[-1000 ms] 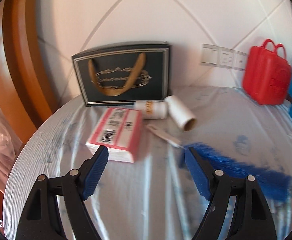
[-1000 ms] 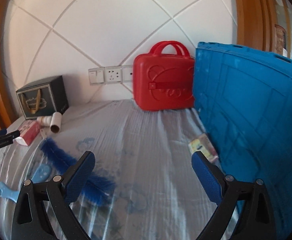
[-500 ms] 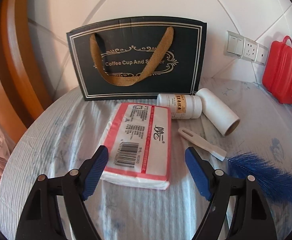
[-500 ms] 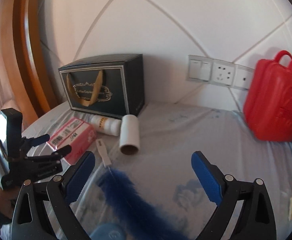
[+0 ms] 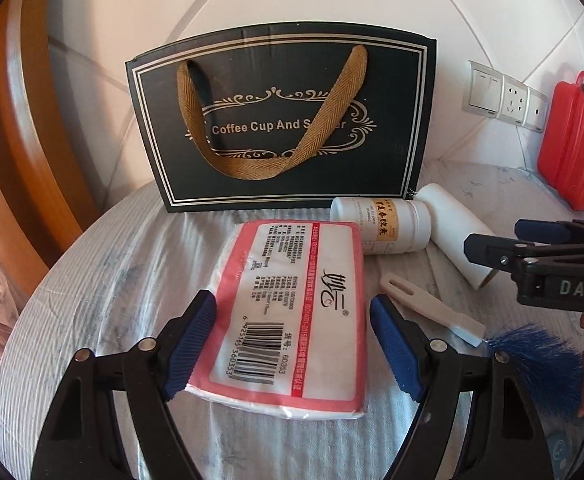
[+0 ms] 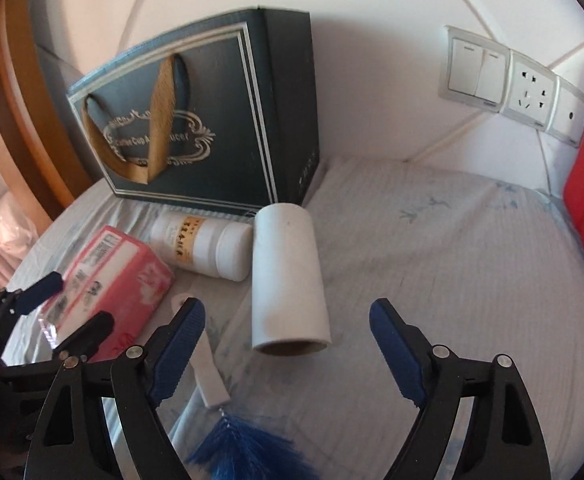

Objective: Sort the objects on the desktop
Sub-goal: 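Grasp the white-red tissue pack with the left gripper while the right grasps the white roller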

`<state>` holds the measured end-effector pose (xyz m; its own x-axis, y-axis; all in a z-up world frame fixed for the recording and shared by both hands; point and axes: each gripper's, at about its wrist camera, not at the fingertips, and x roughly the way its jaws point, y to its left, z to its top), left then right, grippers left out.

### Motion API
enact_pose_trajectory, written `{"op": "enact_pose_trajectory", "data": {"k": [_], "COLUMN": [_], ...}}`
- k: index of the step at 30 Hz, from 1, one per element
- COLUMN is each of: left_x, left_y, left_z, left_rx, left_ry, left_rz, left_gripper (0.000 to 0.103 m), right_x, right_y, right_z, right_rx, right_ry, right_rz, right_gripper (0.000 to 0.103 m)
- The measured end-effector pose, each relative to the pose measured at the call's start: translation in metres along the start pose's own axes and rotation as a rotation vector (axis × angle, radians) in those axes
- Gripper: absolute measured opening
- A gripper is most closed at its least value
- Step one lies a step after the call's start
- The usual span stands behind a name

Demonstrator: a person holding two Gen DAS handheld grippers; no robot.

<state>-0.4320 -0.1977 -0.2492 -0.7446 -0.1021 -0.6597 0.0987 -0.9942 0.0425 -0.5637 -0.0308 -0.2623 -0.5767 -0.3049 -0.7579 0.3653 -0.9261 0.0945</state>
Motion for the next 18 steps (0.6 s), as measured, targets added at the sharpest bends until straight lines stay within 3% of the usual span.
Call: {"op": "enact_pose_trajectory", "data": {"k": [5,12,18], "left_x": [-0.009,0.006,0.024], "left_y": [0.008,0.003,0.005], "left_z": [-0.003,0.007,0.006], "left_rx": [-0.032,0.003,0.036], "left_ry": [-0.039,0.017,0.063], "left_rz": [0.007,-0.003,-0.007], "left_gripper": [0.079,0.082,0.097], "right_x": [0.013,0.021,0.031], "right_y": [0.004,0.004,0.001], "right_z": [0.004,0.005,0.005], "right_rx": [-0.018,-0.019,-0.009], "right_ry": [0.031,0.035,0.062], "right_rz": [-0.005,-0.022,-0.03], "right_gripper": [0.086,0.086,0.087]}}
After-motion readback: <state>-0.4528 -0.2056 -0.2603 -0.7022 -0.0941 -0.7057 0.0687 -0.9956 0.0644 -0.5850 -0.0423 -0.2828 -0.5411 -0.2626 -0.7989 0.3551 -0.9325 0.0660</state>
